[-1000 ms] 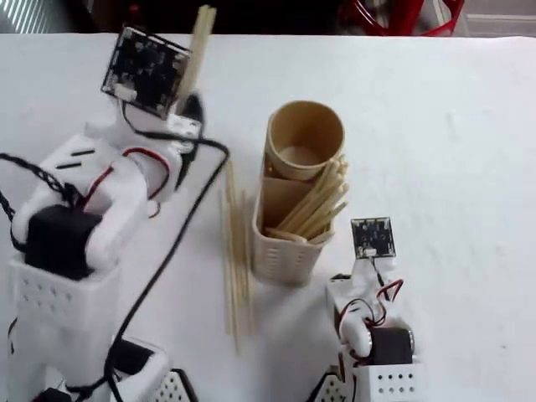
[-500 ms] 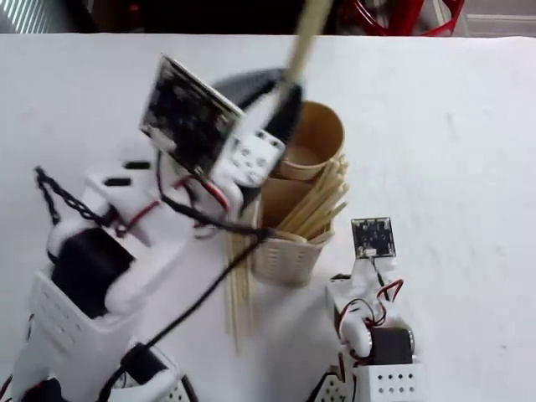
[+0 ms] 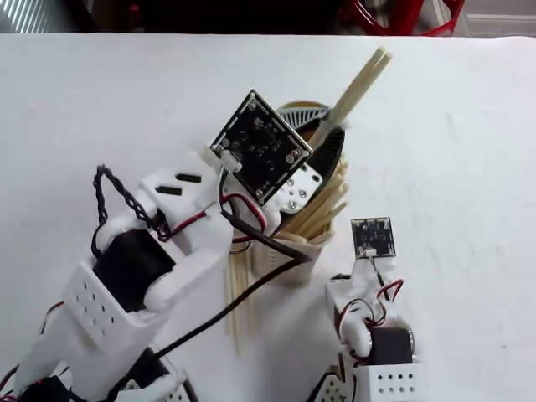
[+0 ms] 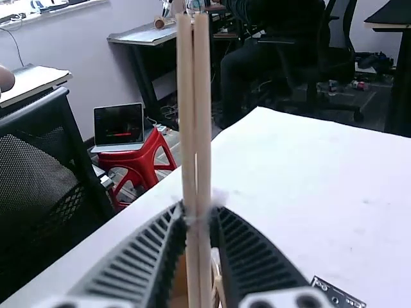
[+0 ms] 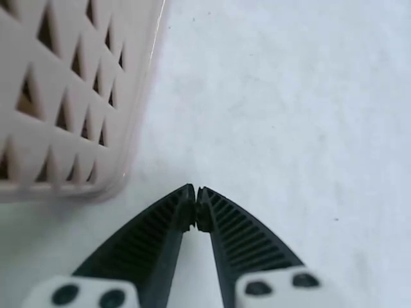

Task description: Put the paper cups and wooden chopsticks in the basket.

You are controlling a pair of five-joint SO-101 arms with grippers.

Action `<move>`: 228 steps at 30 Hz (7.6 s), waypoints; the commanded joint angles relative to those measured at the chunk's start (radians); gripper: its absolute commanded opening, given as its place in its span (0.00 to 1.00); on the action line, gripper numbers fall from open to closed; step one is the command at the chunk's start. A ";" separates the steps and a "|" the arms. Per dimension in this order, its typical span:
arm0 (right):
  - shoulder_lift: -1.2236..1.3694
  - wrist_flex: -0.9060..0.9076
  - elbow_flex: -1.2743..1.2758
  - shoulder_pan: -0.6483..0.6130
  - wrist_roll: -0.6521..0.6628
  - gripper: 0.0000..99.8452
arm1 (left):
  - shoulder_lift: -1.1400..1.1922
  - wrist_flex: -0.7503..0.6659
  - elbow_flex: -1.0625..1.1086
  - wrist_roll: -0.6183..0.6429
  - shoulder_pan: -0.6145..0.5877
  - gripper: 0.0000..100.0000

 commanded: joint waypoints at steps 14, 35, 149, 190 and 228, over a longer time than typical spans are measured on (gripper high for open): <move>-0.002 0.004 0.009 0.008 0.002 0.02 | -0.035 0.147 -0.084 -0.003 -0.283 0.09; -0.002 0.004 0.009 0.008 0.002 0.02 | 0.375 -0.149 0.555 0.052 -0.593 0.10; -0.002 0.004 0.009 0.008 0.002 0.02 | 0.722 0.048 0.405 0.087 -0.630 0.07; -0.002 0.004 0.009 0.008 0.002 0.02 | 0.745 0.020 0.434 0.152 -0.581 0.10; -0.002 0.004 0.009 0.007 0.002 0.02 | 0.751 -0.078 0.106 0.031 -0.579 0.10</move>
